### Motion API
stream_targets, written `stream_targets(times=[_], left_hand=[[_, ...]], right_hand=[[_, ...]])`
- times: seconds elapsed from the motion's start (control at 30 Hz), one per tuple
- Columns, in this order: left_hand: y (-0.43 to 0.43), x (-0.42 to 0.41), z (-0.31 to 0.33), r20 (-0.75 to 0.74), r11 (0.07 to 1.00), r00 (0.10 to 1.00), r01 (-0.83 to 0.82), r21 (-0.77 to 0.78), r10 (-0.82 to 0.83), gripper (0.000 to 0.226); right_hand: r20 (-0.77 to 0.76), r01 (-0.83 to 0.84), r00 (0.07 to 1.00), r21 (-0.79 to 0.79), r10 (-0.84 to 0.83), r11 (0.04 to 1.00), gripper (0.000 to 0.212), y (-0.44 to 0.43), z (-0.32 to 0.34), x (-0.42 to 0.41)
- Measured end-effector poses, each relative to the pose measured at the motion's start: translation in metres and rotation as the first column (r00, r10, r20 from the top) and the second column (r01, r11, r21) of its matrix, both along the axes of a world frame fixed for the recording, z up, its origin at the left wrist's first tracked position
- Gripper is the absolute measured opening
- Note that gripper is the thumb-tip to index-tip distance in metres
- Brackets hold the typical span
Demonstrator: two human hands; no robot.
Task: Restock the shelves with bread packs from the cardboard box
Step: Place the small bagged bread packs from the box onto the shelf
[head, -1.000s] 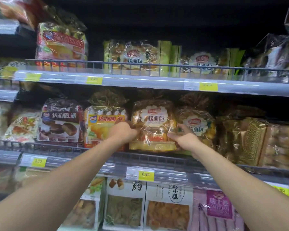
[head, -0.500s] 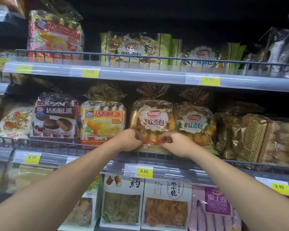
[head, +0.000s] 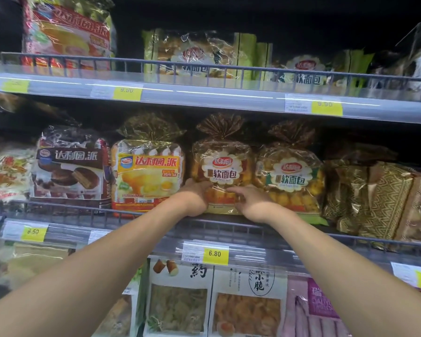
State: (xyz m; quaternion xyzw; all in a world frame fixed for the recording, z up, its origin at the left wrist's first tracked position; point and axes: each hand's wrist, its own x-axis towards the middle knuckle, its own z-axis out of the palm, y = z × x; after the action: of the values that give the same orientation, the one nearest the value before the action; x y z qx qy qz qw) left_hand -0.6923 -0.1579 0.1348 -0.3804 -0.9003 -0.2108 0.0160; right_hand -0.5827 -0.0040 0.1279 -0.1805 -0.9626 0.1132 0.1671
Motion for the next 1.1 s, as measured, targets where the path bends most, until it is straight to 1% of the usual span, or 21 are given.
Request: stream_targets(times=[0.2,0.3,0.4,0.47,0.53,0.63,0.73,0.87,1.0,1.1], left_hand=[[-0.004,0.002,0.001,0.015,0.998,0.999,0.045,0.034,-0.045,0.067],[-0.01,0.011,0.003,0.007,0.995,0.997,0.072,0.062,-0.072,0.06],[-0.019,0.028,0.009,-0.017,0.984,0.994,0.109,0.138,-0.107,0.056],[-0.024,0.045,0.011,-0.046,0.968,0.988,0.151,0.201,-0.145,0.056],[-0.024,0.064,0.012,-0.116,0.948,0.977,0.204,0.245,-0.18,0.056],[-0.015,0.102,0.006,-0.248,0.918,0.934,0.315,0.239,-0.256,0.058],[0.003,0.152,-0.009,-0.354,0.84,0.849,0.488,0.239,-0.392,0.058],[0.039,0.225,-0.047,-0.391,0.701,0.713,0.684,0.204,-0.582,0.057],[0.085,0.318,-0.095,-0.331,0.511,0.543,0.839,0.187,-0.772,0.063],[0.114,0.391,-0.132,-0.25,0.372,0.402,0.914,0.161,-0.881,0.07]], right_hand=[[-0.01,0.002,1.0,-0.033,-0.002,0.999,0.052,-0.002,0.0,-0.001],[-0.019,0.001,1.0,-0.059,-0.002,0.998,0.052,-0.005,0.0,0.008],[-0.044,0.001,0.999,-0.084,-0.005,0.996,0.051,-0.006,0.004,0.029],[-0.123,-0.024,0.992,-0.079,0.014,0.997,0.05,-0.005,0.007,0.049],[-0.22,-0.054,0.975,-0.042,0.044,0.998,0.052,-0.005,0.009,0.077],[-0.341,-0.028,0.94,-0.009,0.023,1.0,0.048,0.0,0.003,0.137],[-0.391,0.038,0.921,0.076,-0.005,0.996,0.049,0.011,-0.012,0.216],[-0.311,0.214,0.935,0.116,-0.169,0.97,0.051,0.022,-0.043,0.338],[-0.257,0.42,0.885,0.084,-0.388,0.903,0.056,0.01,-0.079,0.471],[-0.209,0.571,0.807,0.041,-0.552,0.82,0.053,-0.016,-0.107,0.564]])
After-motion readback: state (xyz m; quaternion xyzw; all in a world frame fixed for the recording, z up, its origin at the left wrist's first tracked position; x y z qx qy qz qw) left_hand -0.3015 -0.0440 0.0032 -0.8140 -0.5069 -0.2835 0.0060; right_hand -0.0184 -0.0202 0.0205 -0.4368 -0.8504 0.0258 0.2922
